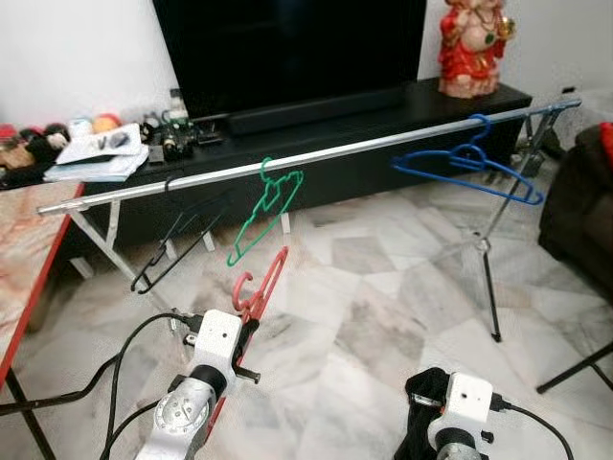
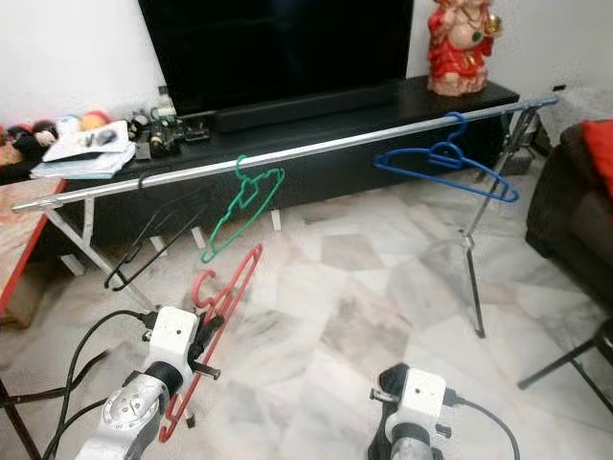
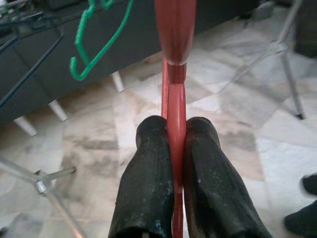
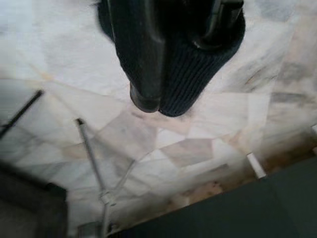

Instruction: Hang hanger

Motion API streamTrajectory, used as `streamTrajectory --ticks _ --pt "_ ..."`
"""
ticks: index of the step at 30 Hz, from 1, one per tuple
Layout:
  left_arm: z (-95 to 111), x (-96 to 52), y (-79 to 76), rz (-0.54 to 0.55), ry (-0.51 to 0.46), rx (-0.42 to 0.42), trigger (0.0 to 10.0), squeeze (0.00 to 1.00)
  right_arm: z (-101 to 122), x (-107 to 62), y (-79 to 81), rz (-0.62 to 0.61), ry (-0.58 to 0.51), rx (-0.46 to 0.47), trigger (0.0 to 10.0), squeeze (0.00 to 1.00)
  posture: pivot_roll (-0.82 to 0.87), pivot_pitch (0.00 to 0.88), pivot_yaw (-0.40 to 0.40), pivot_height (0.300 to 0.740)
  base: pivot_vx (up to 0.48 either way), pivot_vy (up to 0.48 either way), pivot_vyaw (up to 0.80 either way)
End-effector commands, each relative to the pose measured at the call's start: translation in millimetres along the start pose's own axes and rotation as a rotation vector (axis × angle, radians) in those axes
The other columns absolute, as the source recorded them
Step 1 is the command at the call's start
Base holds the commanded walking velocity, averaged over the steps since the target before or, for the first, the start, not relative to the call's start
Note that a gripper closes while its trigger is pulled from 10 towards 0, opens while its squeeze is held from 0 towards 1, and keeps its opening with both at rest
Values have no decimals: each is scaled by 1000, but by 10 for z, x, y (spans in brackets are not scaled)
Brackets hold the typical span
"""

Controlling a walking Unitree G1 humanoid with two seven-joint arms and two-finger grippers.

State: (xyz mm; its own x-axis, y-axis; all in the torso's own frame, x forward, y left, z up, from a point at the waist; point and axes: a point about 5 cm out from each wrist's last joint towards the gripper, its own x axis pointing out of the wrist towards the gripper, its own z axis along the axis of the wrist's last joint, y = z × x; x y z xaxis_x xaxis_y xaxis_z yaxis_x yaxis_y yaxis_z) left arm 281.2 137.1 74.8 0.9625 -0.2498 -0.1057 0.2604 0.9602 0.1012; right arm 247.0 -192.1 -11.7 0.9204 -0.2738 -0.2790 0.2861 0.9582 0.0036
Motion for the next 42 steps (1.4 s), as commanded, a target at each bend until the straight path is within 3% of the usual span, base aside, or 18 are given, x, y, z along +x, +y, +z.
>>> streamTrajectory --ticks 1,9,19,25,35,42 --pt "0 -17 74 17 7 10 10000 0 36 0 66 14 -24 15 10000 0 59 58 56 740 -289 0 0" --pt "1 -16 76 19 7 8 10000 0 38 0 76 24 -25 3 10000 0 60 62 56 740 -289 0 0" --pt "-7 -15 73 14 13 7 10000 0 42 1 88 29 -26 5 10000 0 62 64 57 740 -289 0 724" --pt "-5 -15 68 14 13 6 10000 0 41 2 80 24 -23 18 10000 0 61 66 56 740 -282 0 0" --pt "-6 -9 62 3 18 1 10000 0 87 34 97 30 -31 25 10000 0 63 66 55 740 0 0 0" --pt "6 0 -5 -63 21 -10 10000 0 220 122 126 47 -61 35 10000 0 65 62 54 740 0 0 0"
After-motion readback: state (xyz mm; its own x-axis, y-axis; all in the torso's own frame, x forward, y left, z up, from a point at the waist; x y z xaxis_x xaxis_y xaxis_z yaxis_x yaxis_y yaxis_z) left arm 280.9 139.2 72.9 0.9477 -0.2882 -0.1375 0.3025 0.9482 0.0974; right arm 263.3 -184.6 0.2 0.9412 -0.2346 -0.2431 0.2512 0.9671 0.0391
